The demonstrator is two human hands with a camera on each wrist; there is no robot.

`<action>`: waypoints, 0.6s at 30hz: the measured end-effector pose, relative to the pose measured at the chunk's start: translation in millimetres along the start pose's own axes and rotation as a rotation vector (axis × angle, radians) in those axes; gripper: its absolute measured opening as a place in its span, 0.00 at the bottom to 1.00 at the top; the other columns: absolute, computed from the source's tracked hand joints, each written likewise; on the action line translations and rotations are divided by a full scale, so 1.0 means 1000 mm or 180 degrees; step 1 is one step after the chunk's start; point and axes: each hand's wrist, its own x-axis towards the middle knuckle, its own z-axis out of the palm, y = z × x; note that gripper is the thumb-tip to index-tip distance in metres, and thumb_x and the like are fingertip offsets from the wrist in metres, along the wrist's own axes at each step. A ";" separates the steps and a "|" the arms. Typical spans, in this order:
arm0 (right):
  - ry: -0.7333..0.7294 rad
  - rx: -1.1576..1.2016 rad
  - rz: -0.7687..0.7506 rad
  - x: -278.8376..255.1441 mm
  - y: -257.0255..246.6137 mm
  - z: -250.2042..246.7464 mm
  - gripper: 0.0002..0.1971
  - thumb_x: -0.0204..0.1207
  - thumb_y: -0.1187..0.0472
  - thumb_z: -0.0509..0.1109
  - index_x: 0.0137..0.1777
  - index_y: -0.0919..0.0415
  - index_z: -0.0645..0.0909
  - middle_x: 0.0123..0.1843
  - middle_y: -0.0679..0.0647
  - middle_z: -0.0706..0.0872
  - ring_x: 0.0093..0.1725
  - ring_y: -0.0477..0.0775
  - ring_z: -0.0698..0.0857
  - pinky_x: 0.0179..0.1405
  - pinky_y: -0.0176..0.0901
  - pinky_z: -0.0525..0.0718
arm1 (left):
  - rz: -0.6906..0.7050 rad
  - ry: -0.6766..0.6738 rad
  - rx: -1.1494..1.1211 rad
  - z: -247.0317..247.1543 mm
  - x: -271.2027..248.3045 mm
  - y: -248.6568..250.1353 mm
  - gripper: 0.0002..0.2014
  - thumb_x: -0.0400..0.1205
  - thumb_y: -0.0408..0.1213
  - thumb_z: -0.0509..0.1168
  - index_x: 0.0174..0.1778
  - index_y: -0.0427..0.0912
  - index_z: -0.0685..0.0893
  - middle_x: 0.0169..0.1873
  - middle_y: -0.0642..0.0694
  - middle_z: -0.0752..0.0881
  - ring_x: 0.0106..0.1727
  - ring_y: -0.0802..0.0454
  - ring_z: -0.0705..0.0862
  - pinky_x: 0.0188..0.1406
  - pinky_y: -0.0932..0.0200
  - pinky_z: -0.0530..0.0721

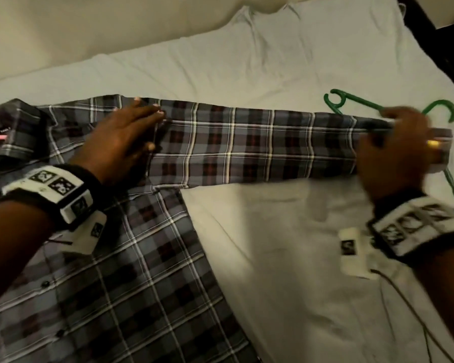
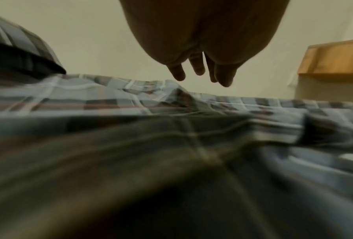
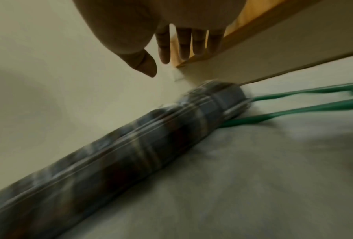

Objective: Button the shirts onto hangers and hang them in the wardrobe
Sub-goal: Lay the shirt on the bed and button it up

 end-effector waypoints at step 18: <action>-0.2249 -0.0928 -0.0678 -0.037 -0.059 0.023 0.42 0.76 0.21 0.36 0.85 0.38 0.29 0.89 0.41 0.32 0.89 0.56 0.38 0.80 0.80 0.39 | -0.1094 -0.2228 0.0405 -0.002 0.037 -0.014 0.66 0.52 0.86 0.65 0.73 0.82 0.21 0.74 0.64 0.13 0.83 0.40 0.21 0.71 0.08 0.41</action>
